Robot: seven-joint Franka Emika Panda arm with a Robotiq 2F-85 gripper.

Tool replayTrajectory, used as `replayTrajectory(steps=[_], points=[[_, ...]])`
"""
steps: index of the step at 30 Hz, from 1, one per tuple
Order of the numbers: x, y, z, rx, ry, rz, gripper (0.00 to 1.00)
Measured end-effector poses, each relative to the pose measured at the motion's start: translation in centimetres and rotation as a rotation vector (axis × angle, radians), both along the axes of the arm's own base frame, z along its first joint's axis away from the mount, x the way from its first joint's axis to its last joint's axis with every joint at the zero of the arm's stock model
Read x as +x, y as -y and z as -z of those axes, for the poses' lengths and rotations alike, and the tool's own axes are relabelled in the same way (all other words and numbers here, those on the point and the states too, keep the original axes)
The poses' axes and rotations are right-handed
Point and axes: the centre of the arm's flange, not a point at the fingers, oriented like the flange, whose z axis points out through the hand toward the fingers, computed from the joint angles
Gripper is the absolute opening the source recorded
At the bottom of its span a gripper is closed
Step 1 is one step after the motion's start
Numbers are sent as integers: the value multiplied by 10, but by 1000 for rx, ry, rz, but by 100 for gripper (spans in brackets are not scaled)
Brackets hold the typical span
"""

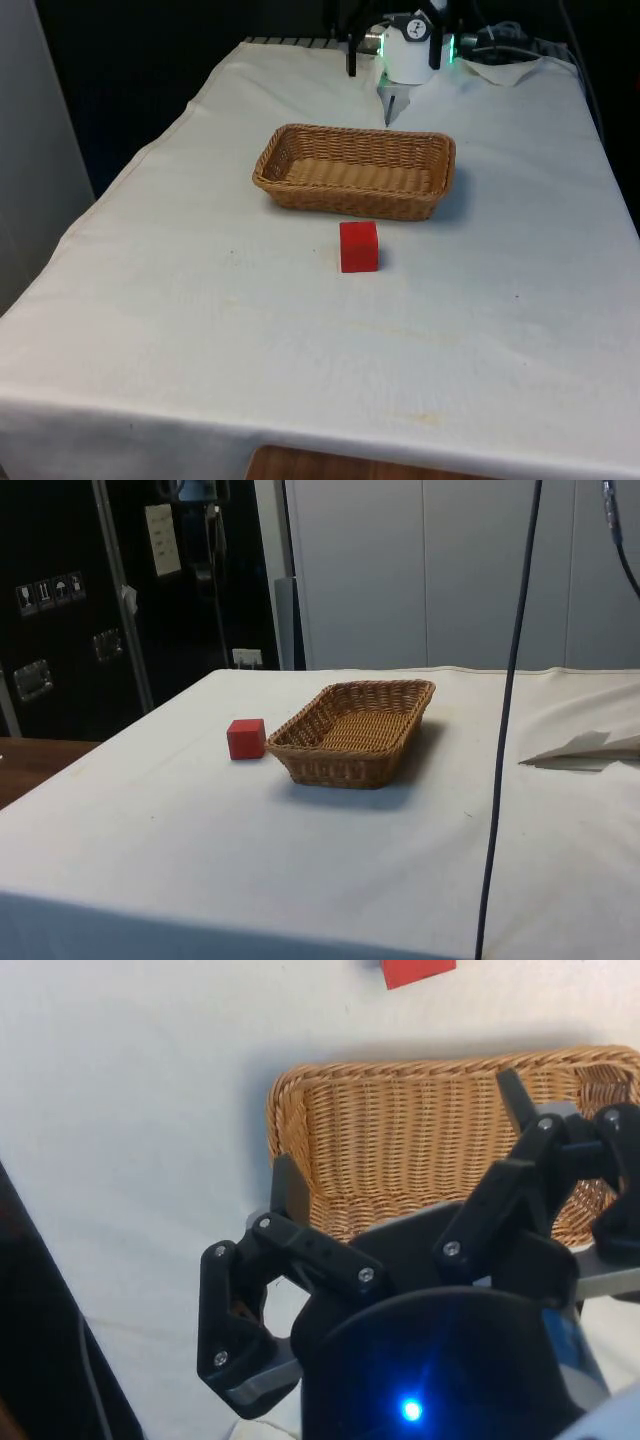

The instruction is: Pick up the cube and place it into the basket.

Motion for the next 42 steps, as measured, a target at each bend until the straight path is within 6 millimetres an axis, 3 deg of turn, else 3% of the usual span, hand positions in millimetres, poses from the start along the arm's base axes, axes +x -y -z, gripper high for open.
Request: replayTrajectory(steps=[17, 42], points=[[2, 18, 28, 9, -35, 37, 100], [14, 18, 61, 6, -43, 56, 100]])
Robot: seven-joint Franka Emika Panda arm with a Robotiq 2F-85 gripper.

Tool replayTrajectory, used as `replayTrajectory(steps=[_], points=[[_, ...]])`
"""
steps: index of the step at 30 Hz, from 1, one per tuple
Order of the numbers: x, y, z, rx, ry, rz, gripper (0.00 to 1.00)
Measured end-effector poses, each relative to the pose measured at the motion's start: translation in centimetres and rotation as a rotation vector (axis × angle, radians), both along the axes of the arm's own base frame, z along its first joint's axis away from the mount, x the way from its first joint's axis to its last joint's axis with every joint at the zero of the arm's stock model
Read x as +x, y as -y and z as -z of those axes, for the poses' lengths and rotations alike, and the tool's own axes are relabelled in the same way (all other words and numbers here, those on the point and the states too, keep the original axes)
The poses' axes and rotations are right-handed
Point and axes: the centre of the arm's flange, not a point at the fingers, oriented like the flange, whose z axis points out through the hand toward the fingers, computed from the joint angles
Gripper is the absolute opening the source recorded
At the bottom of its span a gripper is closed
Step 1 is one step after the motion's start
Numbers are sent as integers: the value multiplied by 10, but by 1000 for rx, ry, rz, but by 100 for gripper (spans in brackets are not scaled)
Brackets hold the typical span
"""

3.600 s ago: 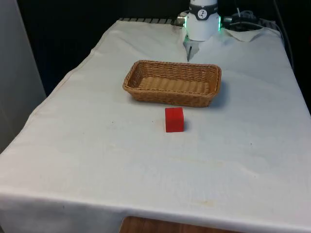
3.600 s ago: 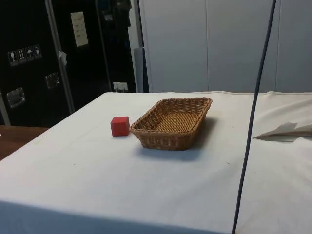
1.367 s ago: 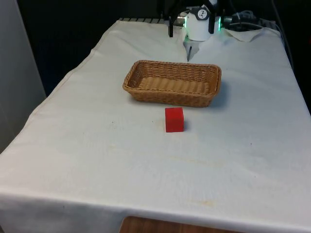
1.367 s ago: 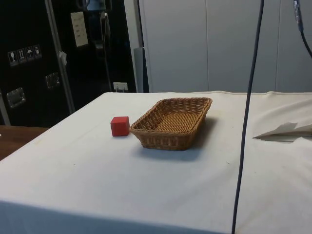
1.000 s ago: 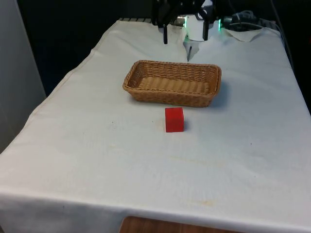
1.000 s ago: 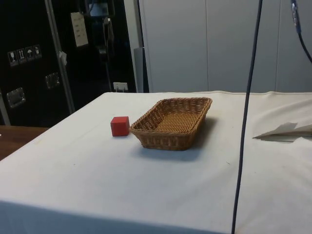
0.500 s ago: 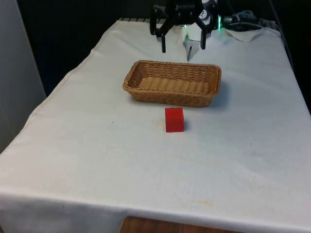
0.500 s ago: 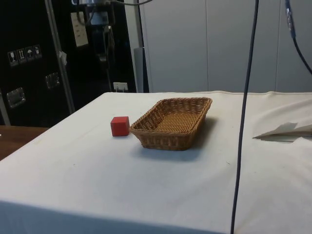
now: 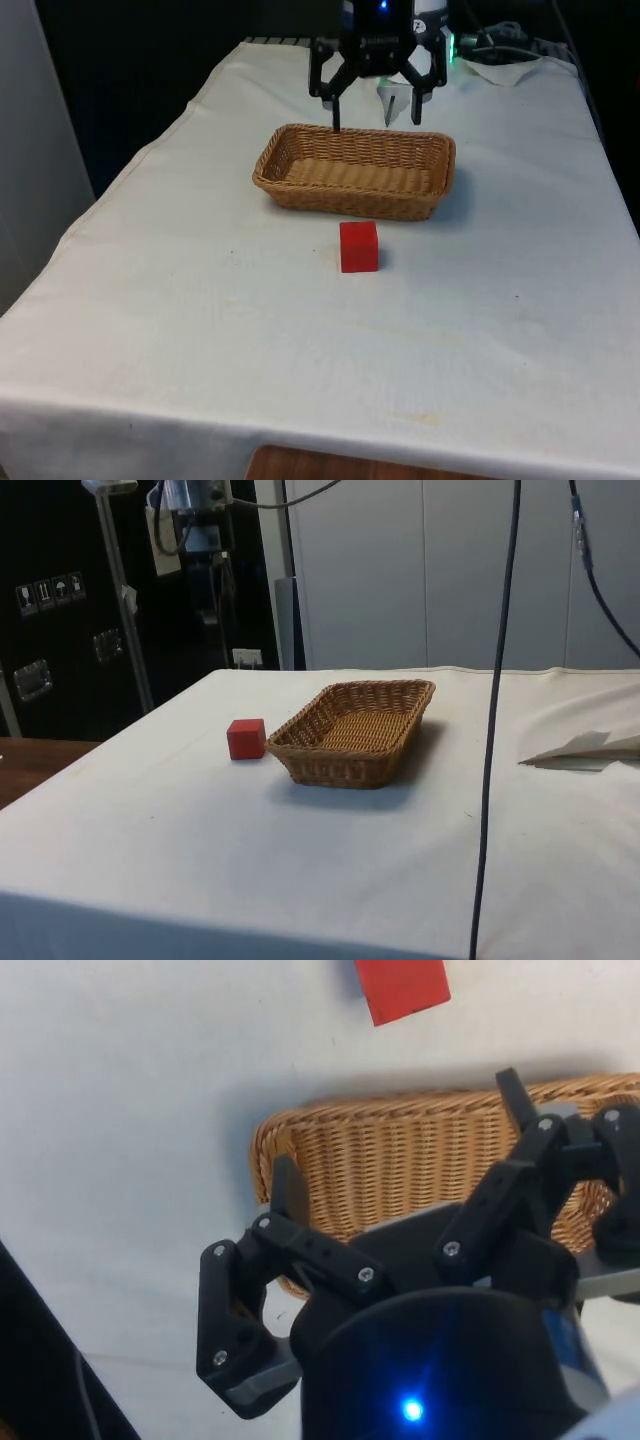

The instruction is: Pick up the cube and place it into the basket.

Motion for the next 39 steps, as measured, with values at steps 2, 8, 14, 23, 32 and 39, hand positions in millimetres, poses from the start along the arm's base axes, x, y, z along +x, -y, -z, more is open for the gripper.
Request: replayTrajectory(steps=[2, 8, 14, 23, 32, 39], points=[[0, 0, 3, 1, -4, 8, 100], [1, 2, 13, -1, -11, 39, 100], [2, 1, 25, -5, -19, 54, 100], [4, 2, 43, -13, -8, 54, 100], [4, 2, 57, -20, 10, 53, 100], [5, 2, 69, -23, 3, 54, 100]])
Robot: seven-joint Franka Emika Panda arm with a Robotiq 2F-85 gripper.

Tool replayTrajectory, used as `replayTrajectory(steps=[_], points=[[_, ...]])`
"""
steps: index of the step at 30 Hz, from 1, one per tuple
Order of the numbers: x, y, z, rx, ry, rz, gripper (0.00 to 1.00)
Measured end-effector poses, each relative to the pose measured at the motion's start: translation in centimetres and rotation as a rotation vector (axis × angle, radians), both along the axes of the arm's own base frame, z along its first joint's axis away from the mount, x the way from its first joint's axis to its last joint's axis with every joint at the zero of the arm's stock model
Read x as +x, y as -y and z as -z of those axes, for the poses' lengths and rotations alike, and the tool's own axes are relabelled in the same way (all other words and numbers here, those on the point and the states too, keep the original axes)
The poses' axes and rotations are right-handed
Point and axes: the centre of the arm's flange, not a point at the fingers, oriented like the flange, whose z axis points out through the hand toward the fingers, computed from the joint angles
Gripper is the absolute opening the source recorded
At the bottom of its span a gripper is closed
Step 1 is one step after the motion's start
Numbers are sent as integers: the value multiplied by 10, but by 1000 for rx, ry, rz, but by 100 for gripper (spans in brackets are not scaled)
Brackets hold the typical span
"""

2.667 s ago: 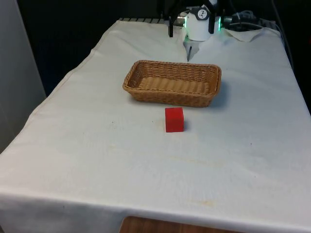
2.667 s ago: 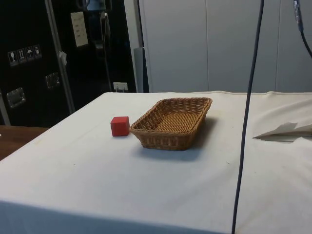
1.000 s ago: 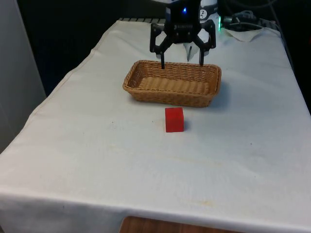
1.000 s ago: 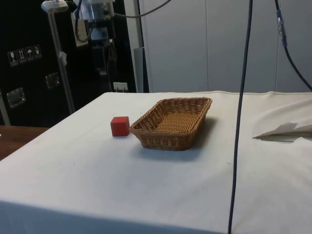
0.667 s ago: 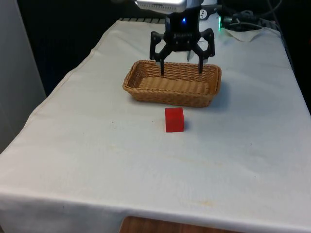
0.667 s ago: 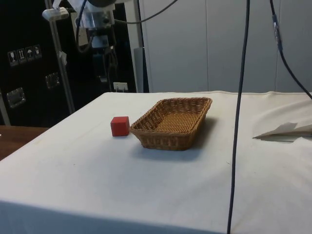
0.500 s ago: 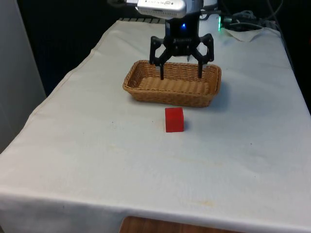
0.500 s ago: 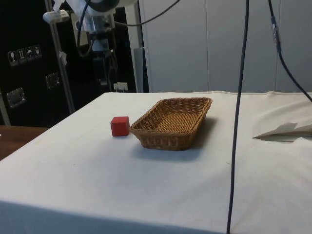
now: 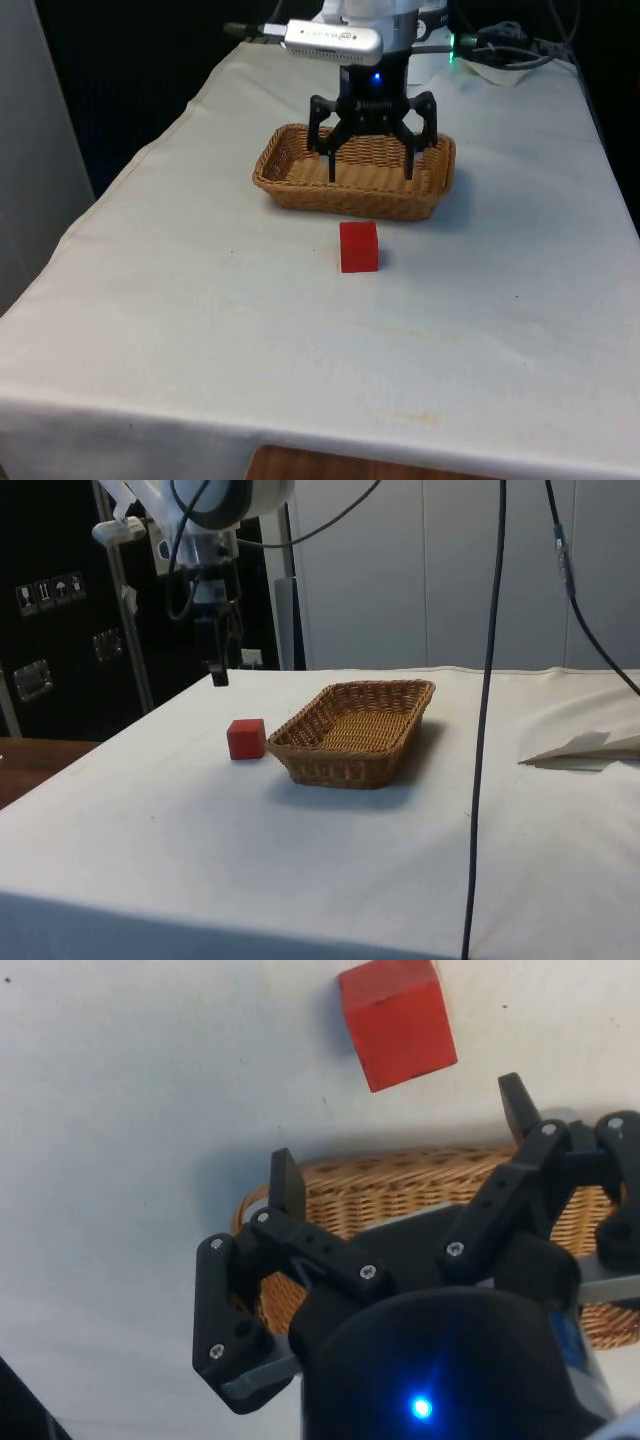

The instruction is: Pick up the cube and place it into the basket.

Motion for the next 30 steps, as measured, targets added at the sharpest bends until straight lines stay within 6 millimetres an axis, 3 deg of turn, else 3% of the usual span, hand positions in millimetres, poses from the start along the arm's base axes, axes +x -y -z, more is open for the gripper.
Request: replayTrajectory(steps=[30], points=[[2, 14, 41, 31, -33, 29, 100]])
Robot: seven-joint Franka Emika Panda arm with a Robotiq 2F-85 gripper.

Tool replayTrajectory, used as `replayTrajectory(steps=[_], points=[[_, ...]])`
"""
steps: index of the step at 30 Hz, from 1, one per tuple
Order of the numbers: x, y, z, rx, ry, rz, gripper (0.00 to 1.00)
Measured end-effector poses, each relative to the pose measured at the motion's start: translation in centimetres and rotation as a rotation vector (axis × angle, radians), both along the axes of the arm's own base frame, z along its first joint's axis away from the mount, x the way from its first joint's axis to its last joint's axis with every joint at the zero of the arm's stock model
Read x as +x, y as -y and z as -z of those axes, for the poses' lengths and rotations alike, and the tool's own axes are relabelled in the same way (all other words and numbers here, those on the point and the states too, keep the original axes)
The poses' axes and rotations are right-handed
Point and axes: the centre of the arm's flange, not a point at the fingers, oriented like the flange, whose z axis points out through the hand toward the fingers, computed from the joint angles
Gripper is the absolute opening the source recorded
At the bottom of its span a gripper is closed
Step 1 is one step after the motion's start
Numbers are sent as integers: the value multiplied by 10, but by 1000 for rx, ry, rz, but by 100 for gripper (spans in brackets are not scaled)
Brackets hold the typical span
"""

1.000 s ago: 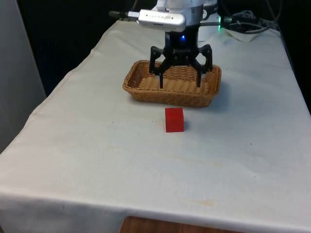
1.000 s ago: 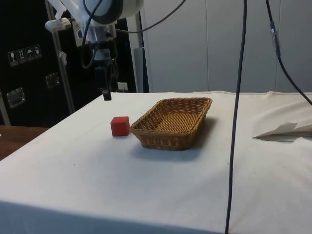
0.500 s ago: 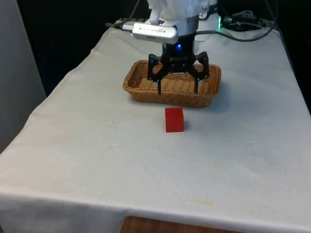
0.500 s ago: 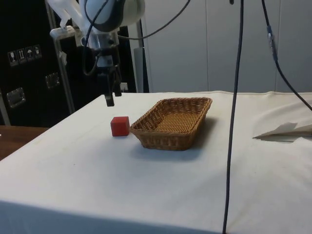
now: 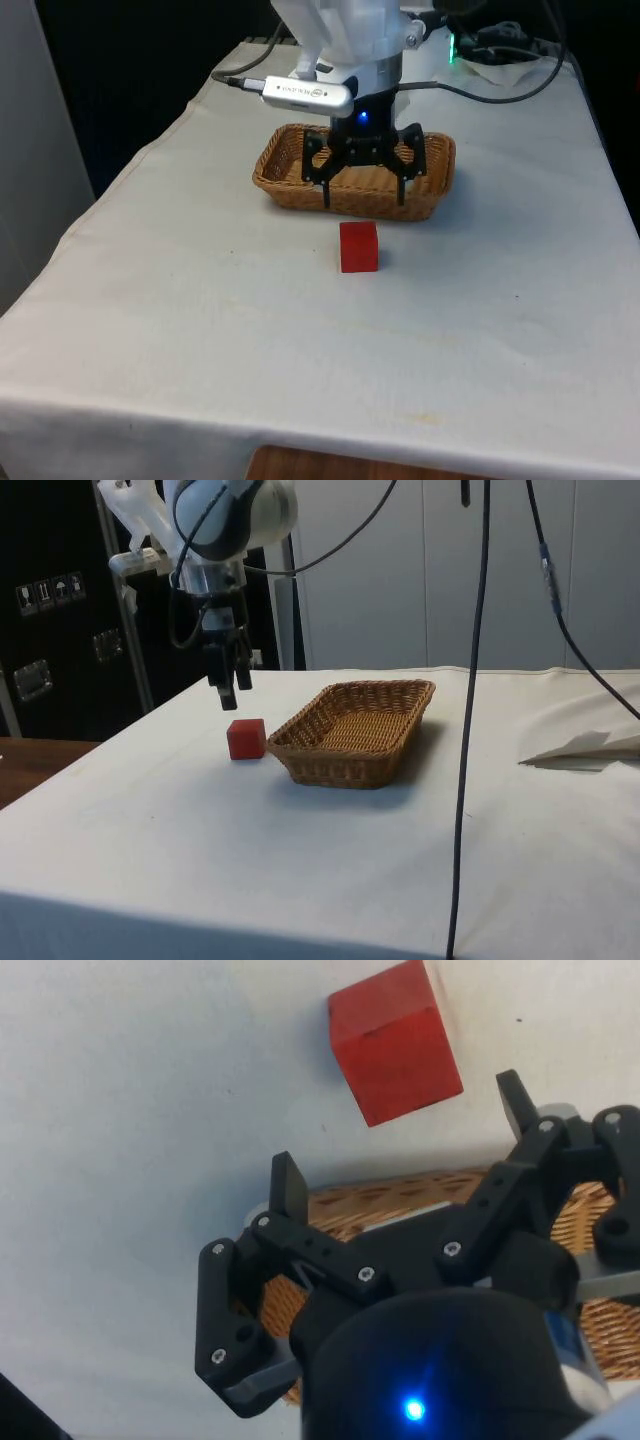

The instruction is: Pick up the cube and place it into the basket.

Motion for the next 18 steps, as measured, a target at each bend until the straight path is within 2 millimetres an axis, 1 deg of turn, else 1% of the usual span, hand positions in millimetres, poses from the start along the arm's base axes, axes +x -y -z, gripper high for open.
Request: replayTrajectory(steps=[4, 18], points=[[0, 0, 3, -1, -2, -1, 100], [1, -2, 26, -15, 1, -15, 100]])
